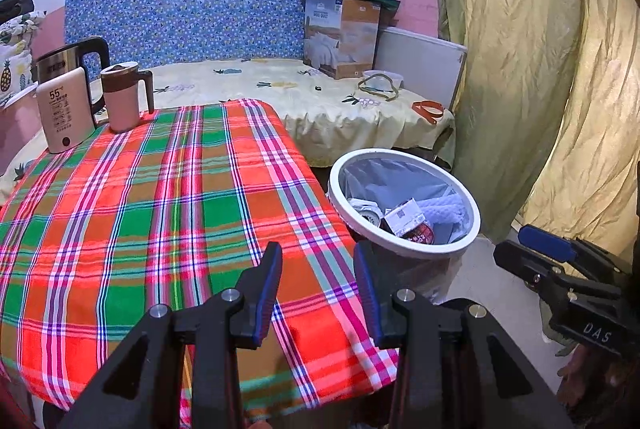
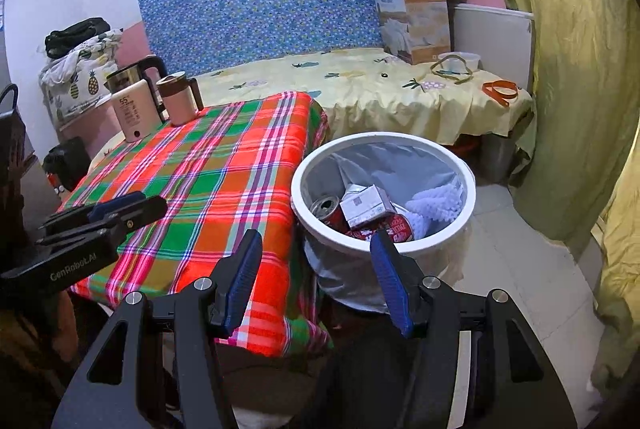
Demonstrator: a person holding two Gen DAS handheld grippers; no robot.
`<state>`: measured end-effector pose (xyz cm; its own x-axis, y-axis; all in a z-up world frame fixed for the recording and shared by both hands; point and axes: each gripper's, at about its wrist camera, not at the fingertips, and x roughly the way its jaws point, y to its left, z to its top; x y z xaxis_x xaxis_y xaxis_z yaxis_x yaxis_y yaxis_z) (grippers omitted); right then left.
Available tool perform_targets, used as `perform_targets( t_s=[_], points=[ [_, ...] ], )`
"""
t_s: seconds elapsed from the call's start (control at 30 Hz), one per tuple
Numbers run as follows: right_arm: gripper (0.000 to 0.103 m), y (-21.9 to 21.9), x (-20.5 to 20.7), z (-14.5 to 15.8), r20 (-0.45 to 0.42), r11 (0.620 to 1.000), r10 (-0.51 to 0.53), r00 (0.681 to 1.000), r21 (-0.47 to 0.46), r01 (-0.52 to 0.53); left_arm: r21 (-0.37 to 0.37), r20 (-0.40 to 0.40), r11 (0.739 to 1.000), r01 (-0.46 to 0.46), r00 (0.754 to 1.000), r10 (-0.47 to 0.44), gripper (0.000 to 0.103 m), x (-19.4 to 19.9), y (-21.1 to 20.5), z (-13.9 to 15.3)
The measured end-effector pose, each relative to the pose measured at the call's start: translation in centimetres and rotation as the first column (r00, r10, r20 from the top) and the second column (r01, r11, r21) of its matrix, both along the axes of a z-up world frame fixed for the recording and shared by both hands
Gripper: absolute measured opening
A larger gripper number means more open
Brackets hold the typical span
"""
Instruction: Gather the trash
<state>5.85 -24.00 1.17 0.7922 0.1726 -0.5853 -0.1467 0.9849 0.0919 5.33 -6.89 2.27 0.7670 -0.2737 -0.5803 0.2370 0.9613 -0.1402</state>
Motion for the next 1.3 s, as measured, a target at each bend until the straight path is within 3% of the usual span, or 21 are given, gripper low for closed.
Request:
perform_targets(
  t_s=[1.3],
  points=[
    [0.058, 0.67, -0.21, -0.25, -0.002, 1.0, 0.003, 1.0, 0.001, -0.003, 0.013, -0.013, 1.0, -0.028, 1.0, 0.028, 0.038, -0.46, 0.17, -0.34]
  ],
)
